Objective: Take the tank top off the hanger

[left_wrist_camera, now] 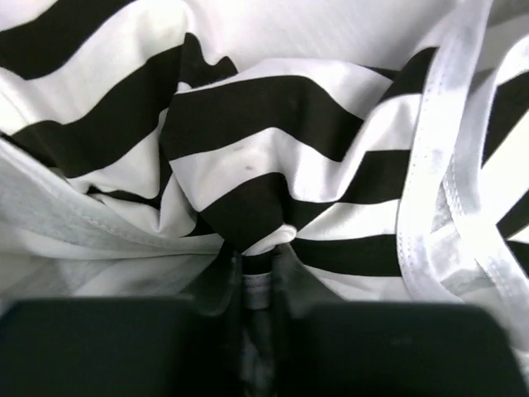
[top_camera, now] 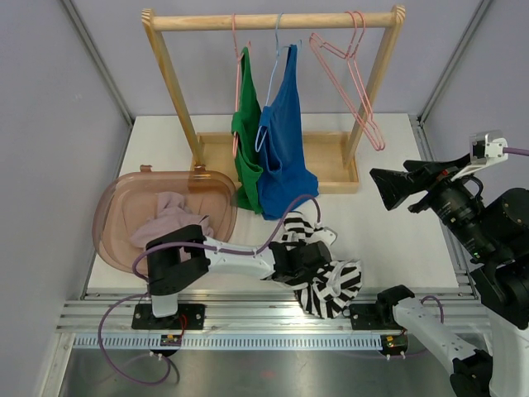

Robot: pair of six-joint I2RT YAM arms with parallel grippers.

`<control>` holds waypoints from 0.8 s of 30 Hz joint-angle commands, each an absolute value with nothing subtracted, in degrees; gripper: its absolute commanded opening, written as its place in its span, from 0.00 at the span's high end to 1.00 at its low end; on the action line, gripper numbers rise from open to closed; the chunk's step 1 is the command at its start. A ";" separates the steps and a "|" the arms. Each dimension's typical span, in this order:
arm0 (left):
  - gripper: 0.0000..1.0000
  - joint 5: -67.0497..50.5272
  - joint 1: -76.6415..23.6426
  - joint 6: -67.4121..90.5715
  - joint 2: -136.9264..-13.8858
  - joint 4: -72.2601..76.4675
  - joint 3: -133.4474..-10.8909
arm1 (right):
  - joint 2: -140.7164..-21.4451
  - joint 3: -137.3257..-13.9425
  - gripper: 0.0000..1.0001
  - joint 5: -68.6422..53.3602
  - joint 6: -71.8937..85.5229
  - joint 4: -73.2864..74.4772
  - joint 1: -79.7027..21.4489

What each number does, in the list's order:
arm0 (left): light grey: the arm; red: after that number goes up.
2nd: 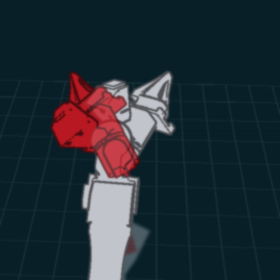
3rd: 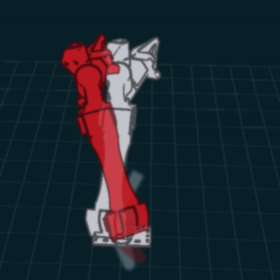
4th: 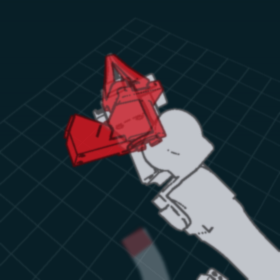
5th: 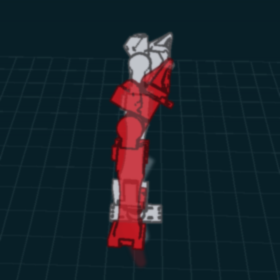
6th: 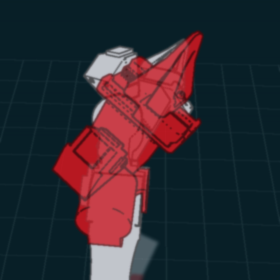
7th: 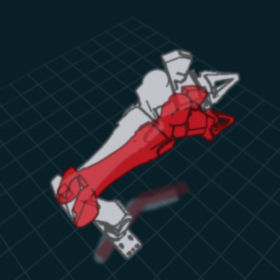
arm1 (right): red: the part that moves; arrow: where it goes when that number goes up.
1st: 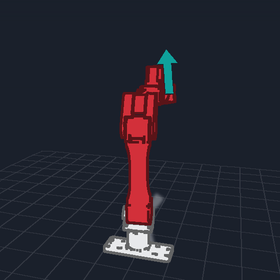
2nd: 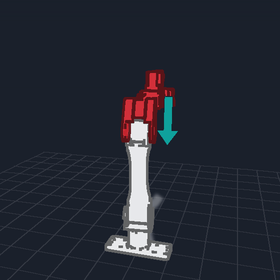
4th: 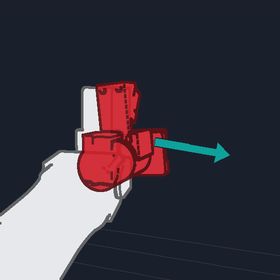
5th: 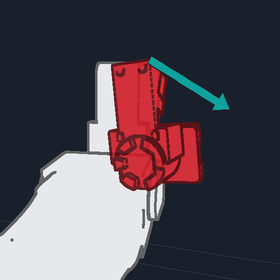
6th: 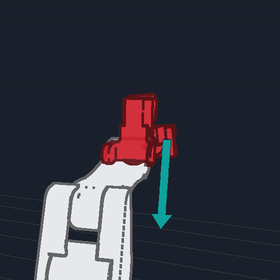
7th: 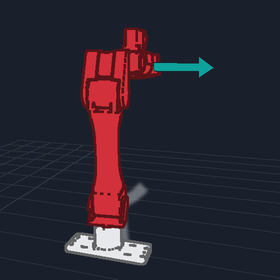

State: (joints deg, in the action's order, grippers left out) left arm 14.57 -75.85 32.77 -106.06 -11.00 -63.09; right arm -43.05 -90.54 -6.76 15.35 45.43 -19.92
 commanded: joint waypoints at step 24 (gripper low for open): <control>1.00 44.83 -52.78 31.30 -56.97 -59.24 -72.33 | -46.14 -91.93 0.01 -5.88 13.80 42.72 -19.86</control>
